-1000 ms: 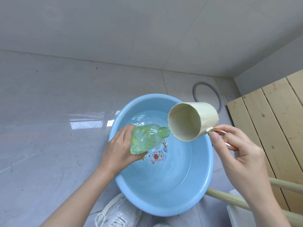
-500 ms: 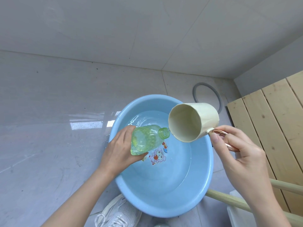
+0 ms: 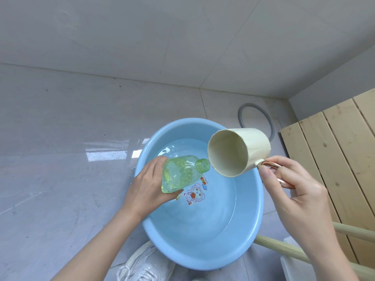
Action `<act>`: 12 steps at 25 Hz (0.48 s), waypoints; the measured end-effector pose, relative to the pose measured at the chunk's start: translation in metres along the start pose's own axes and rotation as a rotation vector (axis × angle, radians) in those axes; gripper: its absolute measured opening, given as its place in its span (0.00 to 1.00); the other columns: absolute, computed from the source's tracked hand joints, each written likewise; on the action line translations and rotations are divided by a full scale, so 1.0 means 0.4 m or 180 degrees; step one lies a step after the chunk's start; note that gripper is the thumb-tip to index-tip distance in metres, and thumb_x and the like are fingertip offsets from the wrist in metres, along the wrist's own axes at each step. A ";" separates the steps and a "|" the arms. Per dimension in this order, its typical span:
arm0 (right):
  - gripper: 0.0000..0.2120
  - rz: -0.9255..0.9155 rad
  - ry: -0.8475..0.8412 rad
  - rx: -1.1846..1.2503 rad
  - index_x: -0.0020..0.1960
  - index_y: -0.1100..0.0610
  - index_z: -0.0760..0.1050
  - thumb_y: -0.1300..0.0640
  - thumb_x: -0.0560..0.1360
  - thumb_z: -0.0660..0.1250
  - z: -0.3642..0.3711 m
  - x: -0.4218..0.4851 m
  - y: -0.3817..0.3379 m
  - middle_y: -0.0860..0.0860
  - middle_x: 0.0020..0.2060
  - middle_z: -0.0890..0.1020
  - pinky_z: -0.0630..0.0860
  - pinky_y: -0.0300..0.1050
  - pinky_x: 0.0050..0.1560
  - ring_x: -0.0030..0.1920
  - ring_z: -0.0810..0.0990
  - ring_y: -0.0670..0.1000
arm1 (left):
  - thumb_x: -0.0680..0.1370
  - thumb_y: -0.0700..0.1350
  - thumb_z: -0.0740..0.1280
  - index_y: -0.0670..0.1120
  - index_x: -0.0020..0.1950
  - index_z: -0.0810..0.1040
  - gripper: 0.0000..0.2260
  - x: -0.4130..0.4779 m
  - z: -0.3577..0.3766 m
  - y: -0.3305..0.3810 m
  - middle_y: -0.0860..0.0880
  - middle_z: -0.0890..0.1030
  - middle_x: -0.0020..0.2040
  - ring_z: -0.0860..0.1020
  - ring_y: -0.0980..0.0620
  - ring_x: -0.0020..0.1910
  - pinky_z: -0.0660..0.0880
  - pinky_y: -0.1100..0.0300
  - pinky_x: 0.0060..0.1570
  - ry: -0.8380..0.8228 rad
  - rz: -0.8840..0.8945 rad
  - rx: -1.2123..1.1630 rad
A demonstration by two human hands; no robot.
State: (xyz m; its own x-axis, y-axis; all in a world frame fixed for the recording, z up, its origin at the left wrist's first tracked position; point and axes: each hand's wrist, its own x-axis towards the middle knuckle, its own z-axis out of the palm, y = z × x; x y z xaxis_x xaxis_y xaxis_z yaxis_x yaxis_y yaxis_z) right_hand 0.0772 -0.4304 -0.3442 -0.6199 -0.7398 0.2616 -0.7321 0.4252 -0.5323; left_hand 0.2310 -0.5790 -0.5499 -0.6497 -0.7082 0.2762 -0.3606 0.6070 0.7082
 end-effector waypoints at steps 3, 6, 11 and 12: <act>0.25 0.0004 -0.0002 -0.0019 0.31 0.64 0.74 0.43 0.74 0.63 0.000 0.002 0.001 0.51 0.45 0.81 0.72 0.46 0.45 0.46 0.79 0.47 | 0.60 0.55 0.80 0.41 0.64 0.68 0.39 0.001 0.000 0.001 0.44 0.78 0.58 0.71 0.50 0.57 0.65 0.61 0.57 0.0010 0.0001 0.0001; 0.25 -0.0010 0.0006 -0.0030 0.32 0.65 0.75 0.43 0.73 0.62 -0.001 0.001 -0.001 0.51 0.45 0.81 0.72 0.44 0.45 0.45 0.78 0.47 | 0.60 0.55 0.80 0.39 0.64 0.70 0.39 0.000 0.001 0.000 0.43 0.78 0.58 0.71 0.50 0.57 0.65 0.61 0.58 -0.0021 -0.0038 -0.0014; 0.25 -0.0056 0.0007 -0.0106 0.32 0.64 0.75 0.43 0.74 0.62 0.002 0.003 -0.003 0.50 0.46 0.81 0.72 0.47 0.44 0.46 0.79 0.47 | 0.61 0.57 0.78 0.41 0.64 0.69 0.39 -0.001 -0.001 -0.002 0.44 0.77 0.59 0.71 0.50 0.57 0.66 0.61 0.56 -0.0055 -0.0042 -0.0053; 0.25 -0.0079 0.0007 -0.0137 0.32 0.64 0.76 0.43 0.74 0.62 0.002 0.003 -0.003 0.50 0.46 0.81 0.72 0.48 0.44 0.46 0.79 0.47 | 0.61 0.57 0.78 0.41 0.64 0.69 0.39 -0.001 -0.001 -0.002 0.44 0.77 0.59 0.71 0.50 0.57 0.66 0.61 0.56 -0.0052 -0.0040 -0.0045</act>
State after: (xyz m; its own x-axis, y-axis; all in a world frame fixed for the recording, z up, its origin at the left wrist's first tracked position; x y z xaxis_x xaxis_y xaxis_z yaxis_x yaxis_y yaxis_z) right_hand 0.0778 -0.4322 -0.3438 -0.6019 -0.7493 0.2761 -0.7588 0.4287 -0.4903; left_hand 0.2317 -0.5795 -0.5504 -0.6560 -0.7097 0.2567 -0.3593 0.5928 0.7207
